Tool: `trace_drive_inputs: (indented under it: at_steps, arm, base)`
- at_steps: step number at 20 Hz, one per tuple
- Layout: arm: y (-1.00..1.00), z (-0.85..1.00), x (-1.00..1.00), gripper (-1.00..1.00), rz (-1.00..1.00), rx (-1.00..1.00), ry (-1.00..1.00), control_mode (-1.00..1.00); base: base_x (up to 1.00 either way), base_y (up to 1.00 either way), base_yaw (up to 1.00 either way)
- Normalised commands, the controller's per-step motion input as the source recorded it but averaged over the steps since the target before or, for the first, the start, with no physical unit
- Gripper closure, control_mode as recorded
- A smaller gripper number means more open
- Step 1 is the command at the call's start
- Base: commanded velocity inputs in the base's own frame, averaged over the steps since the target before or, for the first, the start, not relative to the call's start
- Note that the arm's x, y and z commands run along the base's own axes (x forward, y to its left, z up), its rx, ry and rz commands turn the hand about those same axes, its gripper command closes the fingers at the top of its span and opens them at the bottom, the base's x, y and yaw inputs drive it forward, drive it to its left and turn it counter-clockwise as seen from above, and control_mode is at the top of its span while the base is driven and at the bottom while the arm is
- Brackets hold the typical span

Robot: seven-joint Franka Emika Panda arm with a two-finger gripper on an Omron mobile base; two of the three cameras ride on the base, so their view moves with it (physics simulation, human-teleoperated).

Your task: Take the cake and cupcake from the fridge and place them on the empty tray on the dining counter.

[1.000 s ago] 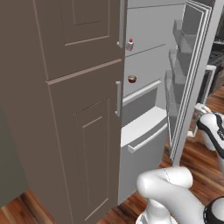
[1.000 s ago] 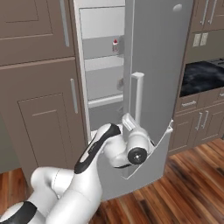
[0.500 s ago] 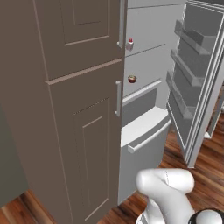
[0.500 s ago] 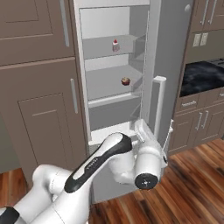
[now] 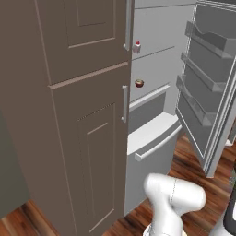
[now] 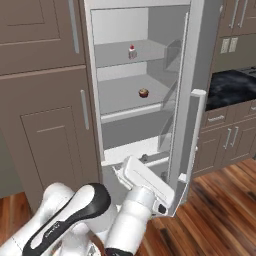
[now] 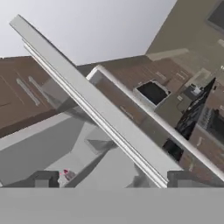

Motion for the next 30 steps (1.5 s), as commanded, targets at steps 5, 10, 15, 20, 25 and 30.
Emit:
trace_drive_inputs:
  at_steps: [5,10,15,20,25,30]
  arm:
    - [1.00,0.20,0.03,-1.00,-0.46,-0.30,-0.18,-1.00]
    - [0.62,0.48,0.41,-1.00,-0.34,-0.16,0.03,-1.00]
    - [0.00,0.21,0.55,-1.00,-0.20,0.00,0.11,-1.00]
    - [0.00,-0.01,0.50,-1.00,-0.04,0.00,0.09,-1.00]
    - [0.00,-0.06,0.47,-1.00,0.00,0.00,0.06,-1.00]
    - [-0.09,0.00,0.28,-1.00,-0.06,0.00,0.05,-1.00]
  base:
    - [0.00,0.00,0.00]
    - [0.00,0.00,0.00]
    - [0.00,0.00,0.00]
    - [0.00,0.00,0.00]
    - [0.00,0.00,0.00]
    - [0.00,0.00,0.00]
